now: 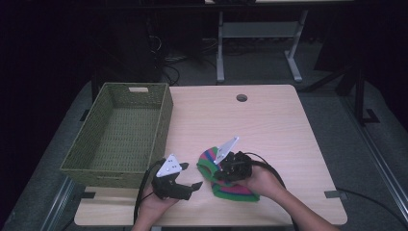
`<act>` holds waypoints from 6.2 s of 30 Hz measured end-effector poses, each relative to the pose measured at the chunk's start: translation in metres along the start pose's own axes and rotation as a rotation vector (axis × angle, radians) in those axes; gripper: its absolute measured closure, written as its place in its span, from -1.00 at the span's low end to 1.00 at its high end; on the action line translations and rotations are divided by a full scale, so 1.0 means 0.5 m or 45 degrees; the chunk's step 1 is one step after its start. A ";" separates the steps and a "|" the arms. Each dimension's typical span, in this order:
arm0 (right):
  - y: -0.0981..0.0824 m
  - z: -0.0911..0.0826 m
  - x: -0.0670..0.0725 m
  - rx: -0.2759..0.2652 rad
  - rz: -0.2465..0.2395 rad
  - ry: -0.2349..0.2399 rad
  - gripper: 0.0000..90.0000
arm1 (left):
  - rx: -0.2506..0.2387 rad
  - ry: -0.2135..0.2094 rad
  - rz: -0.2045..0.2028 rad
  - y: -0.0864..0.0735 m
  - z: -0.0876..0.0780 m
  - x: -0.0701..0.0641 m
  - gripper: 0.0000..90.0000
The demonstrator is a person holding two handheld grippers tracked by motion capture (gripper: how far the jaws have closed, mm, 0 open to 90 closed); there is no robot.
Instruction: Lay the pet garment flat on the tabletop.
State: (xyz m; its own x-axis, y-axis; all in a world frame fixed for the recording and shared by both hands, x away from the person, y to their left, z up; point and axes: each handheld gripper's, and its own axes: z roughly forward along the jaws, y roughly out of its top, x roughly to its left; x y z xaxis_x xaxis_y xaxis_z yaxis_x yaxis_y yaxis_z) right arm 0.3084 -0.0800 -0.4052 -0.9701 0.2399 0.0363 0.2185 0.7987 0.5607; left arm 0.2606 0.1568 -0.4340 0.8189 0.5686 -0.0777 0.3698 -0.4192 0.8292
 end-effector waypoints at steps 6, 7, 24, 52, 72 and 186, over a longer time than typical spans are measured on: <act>-0.001 -0.031 -0.012 -0.037 0.031 -0.005 0.91 | -0.002 -0.001 -0.004 0.000 0.000 0.001 -0.61; 0.000 -0.035 -0.013 -0.036 0.026 -0.011 0.91 | -0.002 -0.002 -0.004 0.000 0.000 0.001 -0.61; 0.005 -0.099 -0.040 -0.105 0.049 -0.002 0.91 | -0.018 0.001 -0.001 0.003 0.001 0.000 -0.61; -0.004 -0.189 -0.051 -0.207 0.019 0.029 0.91 | 0.006 -0.027 0.035 0.020 0.043 0.007 -0.51; -0.081 -0.229 -0.103 -0.245 0.122 -0.023 0.91 | -0.088 -0.098 0.098 0.099 0.103 0.024 0.71; -0.285 -0.168 -0.312 -0.431 0.673 0.008 -0.17 | 0.070 0.038 -0.183 0.138 0.185 0.141 -0.39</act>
State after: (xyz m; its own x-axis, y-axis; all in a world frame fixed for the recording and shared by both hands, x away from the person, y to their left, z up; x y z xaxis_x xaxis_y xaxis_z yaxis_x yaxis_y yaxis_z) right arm 0.4198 -0.2777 -0.4212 -0.7408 0.5508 0.3845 0.6244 0.3537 0.6964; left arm 0.3845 0.1026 -0.4334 0.7426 0.6462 -0.1763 0.5065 -0.3695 0.7790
